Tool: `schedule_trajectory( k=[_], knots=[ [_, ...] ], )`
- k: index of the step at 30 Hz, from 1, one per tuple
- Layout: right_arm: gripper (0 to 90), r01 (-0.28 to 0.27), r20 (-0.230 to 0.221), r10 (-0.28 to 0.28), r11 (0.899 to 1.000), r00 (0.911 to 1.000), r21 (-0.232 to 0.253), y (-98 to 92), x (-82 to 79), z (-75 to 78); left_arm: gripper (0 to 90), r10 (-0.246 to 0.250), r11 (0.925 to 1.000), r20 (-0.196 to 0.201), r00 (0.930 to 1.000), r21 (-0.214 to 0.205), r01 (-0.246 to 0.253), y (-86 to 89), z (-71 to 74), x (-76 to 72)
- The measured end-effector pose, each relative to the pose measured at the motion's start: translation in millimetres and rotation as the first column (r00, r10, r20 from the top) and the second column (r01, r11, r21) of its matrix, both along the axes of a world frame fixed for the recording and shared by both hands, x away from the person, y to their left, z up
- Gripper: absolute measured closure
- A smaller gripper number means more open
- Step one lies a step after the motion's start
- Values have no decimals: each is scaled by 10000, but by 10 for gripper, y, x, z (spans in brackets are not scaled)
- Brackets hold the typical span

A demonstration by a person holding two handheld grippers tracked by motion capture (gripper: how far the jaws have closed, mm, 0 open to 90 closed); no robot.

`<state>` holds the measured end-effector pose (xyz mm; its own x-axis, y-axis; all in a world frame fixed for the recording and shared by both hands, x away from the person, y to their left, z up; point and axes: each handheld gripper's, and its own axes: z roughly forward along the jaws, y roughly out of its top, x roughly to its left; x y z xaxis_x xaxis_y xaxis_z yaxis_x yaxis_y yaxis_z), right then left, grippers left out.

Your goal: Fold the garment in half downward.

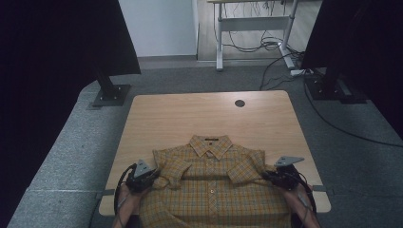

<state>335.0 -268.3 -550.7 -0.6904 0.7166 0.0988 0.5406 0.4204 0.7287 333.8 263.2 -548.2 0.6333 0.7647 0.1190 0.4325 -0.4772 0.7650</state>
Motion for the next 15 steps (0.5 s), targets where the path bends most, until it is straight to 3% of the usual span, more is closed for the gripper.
schedule_trajectory(
  k=[7, 15],
  knots=[
    [812, 365, 263, -354, 9985, 9990, -404, 70, 275, 18, 839, 330, 9993, -8, 9995, 188, -330, -41, 18, 369],
    [812, 697, 271, -692, 9974, 9972, -173, 54, 582, 8, 840, 592, 9982, -51, 9982, 76, -592, -71, 22, 778]
  ],
)
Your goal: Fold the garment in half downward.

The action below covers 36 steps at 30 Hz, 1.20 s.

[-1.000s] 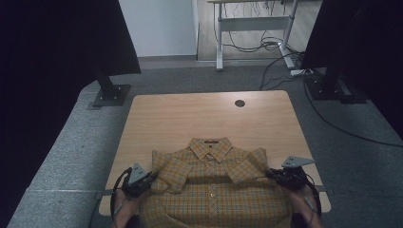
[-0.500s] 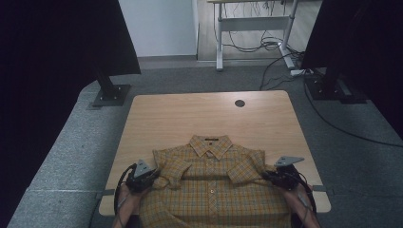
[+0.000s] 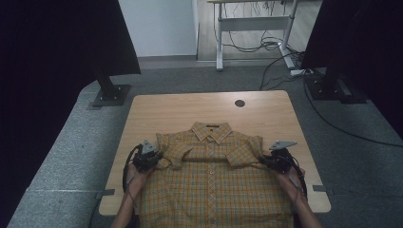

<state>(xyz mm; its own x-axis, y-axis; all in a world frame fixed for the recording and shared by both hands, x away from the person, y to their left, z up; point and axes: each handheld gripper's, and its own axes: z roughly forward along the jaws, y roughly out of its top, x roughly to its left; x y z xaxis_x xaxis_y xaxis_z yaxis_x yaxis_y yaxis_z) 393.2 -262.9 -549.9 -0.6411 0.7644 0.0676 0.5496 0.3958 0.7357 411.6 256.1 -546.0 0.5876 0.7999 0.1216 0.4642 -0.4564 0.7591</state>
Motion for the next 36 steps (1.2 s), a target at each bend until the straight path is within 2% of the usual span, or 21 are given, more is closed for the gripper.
schedule_trajectory(
  k=[6, 11, 14, 18, 20, 22, 25, 32, 36],
  knots=[
    [812, 174, 31, -174, 9998, 9998, -24, 10, 226, 6, 840, 123, 9996, -159, 9998, -250, -127, 23, 4, 260],
    [811, 371, 68, -371, 9993, 9993, -49, 27, 409, 9, 840, 290, 9994, -214, 9993, -169, -294, 7, 18, 426],
    [811, 464, 72, -464, 9989, 9989, 13, 31, 490, 8, 840, 490, 9981, -276, 9984, -357, -499, 9, 15, 505],
    [811, 538, 63, -539, 9985, 9985, 56, 33, 539, 10, 839, 629, 9966, -362, 9974, -503, -647, 15, 23, 541],
    [811, 551, 174, -550, 9985, 9983, -48, 37, 529, 31, 841, 659, 9968, -141, 9977, -453, -665, 18, 59, 533],
    [814, 651, 510, -640, 9977, 9966, -197, 42, 500, 84, 846, 833, 9942, 189, 9963, -704, -818, 33, 131, 519],
    [816, 743, 1041, -728, 9972, 9919, -108, 28, 448, 200, 850, 984, 9902, 772, 9921, -1073, -899, 54, 291, 481],
    [818, 730, 2246, -682, 9972, 9721, -134, 8, 246, 499, 852, 789, 9866, 1894, 9787, -1554, -495, 65, 663, 279],
    [818, 627, 2749, -604, 9980, 9596, 4, -36, 72, 643, 850, 627, 9784, 2360, 9697, -2061, -131, 107, 798, 82]
  ],
)
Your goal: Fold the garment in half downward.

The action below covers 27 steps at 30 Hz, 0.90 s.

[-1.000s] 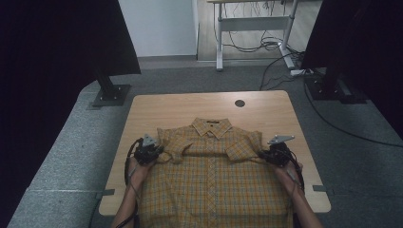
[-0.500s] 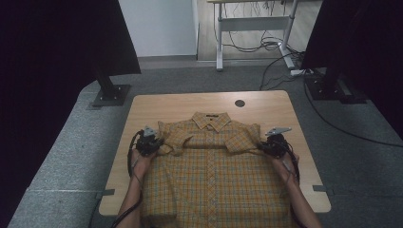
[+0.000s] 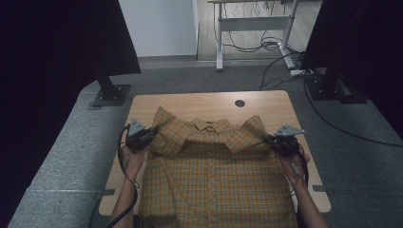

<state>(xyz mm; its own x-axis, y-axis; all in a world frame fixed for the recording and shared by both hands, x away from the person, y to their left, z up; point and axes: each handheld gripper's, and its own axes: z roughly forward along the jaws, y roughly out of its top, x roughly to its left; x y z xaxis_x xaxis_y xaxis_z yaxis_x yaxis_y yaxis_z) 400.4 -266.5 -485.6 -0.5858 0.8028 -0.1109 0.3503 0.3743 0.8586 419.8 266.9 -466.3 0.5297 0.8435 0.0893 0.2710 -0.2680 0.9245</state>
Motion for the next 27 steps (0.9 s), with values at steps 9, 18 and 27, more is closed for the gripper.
schedule_trajectory(
  k=[9, 18, 27],
  knots=[
    [816, -548, 58, 546, 9975, 9985, 457, -104, -495, -20, 844, -524, 9981, 126, 9985, -316, 528, 56, -151, -611],
    [807, -961, -1455, 1012, 9945, 9842, 417, -211, -714, -479, 832, -491, 9956, -1359, 9895, 723, 593, 70, -646, -943],
    [768, -920, -2398, 1010, 9946, 9656, 484, -233, -695, -688, 727, -286, 9982, -2587, 9655, 431, 411, 121, -815, -898]
  ],
)
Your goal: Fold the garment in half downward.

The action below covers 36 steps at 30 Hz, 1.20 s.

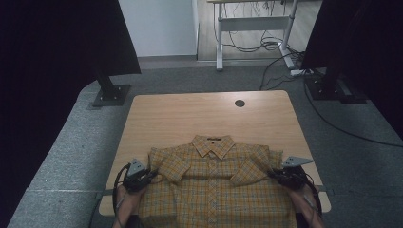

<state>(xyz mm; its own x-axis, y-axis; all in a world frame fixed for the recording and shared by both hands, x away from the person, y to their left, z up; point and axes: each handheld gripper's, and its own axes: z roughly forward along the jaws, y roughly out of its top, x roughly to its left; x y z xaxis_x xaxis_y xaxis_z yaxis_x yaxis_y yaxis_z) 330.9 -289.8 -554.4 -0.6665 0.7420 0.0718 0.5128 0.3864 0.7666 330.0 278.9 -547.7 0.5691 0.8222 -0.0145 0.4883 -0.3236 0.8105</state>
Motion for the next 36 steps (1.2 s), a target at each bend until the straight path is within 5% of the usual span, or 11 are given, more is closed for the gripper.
schedule_trajectory(
  k=[5, 12, 13, 19, 24, 27, 29, 33, 36],
  knots=[
    [572, 169, 145, -174, 9993, 9997, 344, -1, 1, 82, 581, 252, 9981, -89, 9996, -565, -257, 95, 119, 10],
    [441, 528, 605, -586, 9941, 9964, 947, -7, 100, 247, 470, 427, 9941, -132, 9990, -995, -438, 149, 335, 109],
    [410, 675, 636, -758, 9900, 9951, 1241, -3, 181, 296, 455, 430, 9895, -309, 9986, -1367, -468, 164, 398, 184],
    [367, 966, 509, -1055, 9835, 9931, 1533, 24, 384, 362, 426, 595, 9866, -757, 9954, -1476, -702, 158, 453, 422],
    [340, 1237, -78, -1239, 9807, 9923, 1513, 82, 616, 356, 396, 878, 9728, -1863, 9786, -1951, -1244, 202, 387, 787],
    [399, 1132, -317, -1098, 9833, 9934, 1426, 133, 688, 339, 443, 761, 9587, -2614, 9622, -2461, -1427, 210, 330, 914],
    [510, 1056, -155, -1046, 9894, 9944, 996, 183, 694, 347, 538, 758, 9582, -2669, 9607, -2471, -1442, 187, 319, 932],
    [755, 702, 59, -704, 9969, 9975, 362, 264, 645, 378, 739, 887, 9657, -2075, 9742, -2218, -1352, 140, 370, 863],
    [831, 627, 341, -632, 9979, 9974, 155, 280, 581, 412, 832, 800, 9723, -1436, 9864, -2069, -1090, 124, 448, 776]
  ],
)
